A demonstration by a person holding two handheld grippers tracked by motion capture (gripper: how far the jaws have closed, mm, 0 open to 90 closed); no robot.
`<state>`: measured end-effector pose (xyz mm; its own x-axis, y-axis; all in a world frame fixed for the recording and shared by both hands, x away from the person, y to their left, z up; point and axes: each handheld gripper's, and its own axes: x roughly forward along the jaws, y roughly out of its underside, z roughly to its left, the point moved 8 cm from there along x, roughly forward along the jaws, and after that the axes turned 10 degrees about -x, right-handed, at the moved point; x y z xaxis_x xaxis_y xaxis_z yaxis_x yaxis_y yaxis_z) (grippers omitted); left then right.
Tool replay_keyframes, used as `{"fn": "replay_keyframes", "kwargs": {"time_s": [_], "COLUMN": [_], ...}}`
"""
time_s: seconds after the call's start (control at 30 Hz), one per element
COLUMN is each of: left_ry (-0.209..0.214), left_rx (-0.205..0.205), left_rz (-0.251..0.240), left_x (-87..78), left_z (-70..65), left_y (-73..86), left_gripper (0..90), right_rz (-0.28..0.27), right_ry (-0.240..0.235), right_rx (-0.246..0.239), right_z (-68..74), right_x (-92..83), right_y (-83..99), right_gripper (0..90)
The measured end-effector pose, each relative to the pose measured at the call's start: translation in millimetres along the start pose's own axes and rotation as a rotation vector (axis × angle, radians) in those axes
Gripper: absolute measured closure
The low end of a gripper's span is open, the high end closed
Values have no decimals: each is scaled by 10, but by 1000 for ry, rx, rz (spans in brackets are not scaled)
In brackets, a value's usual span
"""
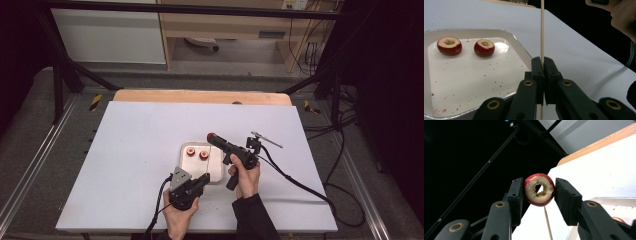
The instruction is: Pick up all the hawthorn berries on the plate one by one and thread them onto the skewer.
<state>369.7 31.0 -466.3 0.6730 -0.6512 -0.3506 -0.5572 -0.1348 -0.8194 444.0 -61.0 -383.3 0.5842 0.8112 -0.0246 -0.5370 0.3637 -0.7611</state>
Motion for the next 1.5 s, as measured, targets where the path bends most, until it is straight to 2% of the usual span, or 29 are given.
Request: {"fn": "replay_keyframes", "kwargs": {"time_s": [0.17,0.47,0.53,0.7,0.9,1.17,1.5], "left_ry": [0,14,15,9,8,-4,-20], "left_rx": [-5,-56,-67,-64,-81,-71,-43], "left_rz": [-6,-41,-49,-59,-66,-61,-39], "left_x": [5,14,26,23,17,11,24], "left_z": [-4,-15,-25,-37,-15,34,77], "left_y": [-3,-77,-118,-211,-263,-341,-335], "left_gripper": [880,880,880,880,880,880,880], "right_rz": [-9,-4,2,11,46,94,148], "right_ry": [-11,-16,-18,-19,-16,-10,3], "right_rx": [9,21,18,3,-35,-64,-100], "right_z": [5,9,14,33,40,40,17], "right_x": [8,28,29,26,18,21,23], "right_y": [7,82,111,181,265,401,495], "right_gripper": [597,597,597,597,597,598,597]}}
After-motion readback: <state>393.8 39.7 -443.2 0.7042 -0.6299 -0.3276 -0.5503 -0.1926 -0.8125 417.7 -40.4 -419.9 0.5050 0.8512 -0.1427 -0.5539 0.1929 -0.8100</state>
